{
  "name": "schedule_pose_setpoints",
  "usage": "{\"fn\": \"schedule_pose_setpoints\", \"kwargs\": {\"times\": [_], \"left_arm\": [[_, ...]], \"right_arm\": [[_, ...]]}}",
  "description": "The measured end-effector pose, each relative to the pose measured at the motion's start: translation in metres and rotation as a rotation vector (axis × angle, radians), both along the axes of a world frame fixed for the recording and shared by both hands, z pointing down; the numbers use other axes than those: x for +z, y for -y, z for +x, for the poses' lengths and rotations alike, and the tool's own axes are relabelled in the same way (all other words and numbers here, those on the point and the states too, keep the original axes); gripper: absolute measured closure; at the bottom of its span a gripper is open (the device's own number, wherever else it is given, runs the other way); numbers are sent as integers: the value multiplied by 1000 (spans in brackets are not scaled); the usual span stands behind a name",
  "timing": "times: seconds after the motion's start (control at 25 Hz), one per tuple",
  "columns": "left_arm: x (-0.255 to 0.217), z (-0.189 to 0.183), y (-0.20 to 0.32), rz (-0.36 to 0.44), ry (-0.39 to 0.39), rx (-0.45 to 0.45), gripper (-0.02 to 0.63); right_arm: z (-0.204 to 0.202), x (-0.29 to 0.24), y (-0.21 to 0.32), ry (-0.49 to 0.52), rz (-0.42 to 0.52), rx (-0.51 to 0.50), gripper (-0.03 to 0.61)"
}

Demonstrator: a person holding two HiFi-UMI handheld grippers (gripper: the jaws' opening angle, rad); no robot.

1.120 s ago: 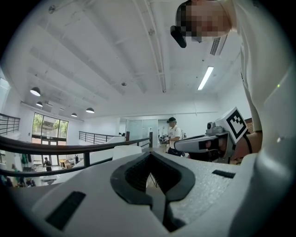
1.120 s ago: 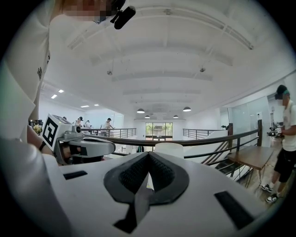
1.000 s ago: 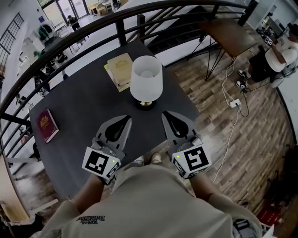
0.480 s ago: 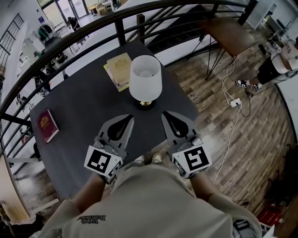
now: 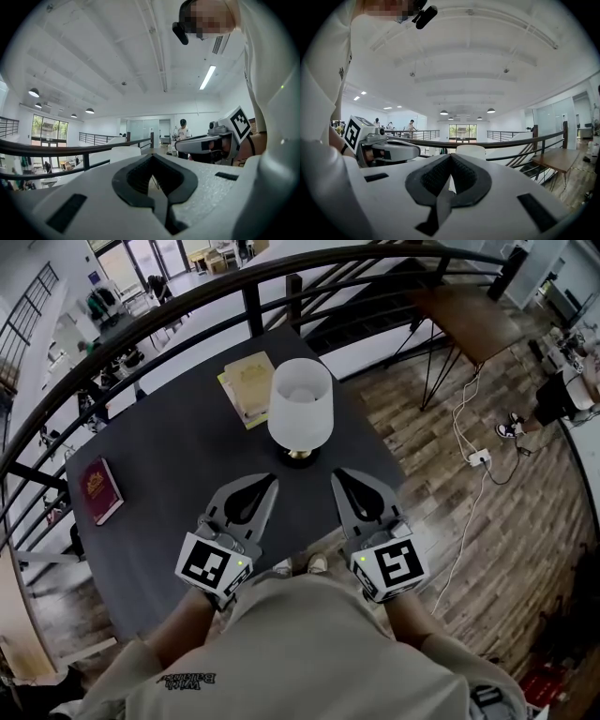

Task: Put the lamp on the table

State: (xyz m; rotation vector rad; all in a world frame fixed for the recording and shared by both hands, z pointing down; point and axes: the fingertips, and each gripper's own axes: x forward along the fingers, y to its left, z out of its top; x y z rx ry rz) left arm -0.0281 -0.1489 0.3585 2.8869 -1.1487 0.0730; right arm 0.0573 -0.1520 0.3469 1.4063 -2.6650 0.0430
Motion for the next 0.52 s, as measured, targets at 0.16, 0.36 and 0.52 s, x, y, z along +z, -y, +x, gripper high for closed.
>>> {"fn": "schedule_pose_setpoints", "kwargs": {"times": [0.16, 0.36, 0.52], "left_arm": [[3, 0, 0, -5, 4, -2, 609], [6, 1, 0, -9, 7, -1, 609], [6, 1, -1, -17, 13, -3, 609]], "right_arm": [[-1, 4, 0, -11, -8, -11, 578], [1, 8, -1, -21, -20, -10, 578], [1, 9, -1, -28, -28, -14, 578]]}}
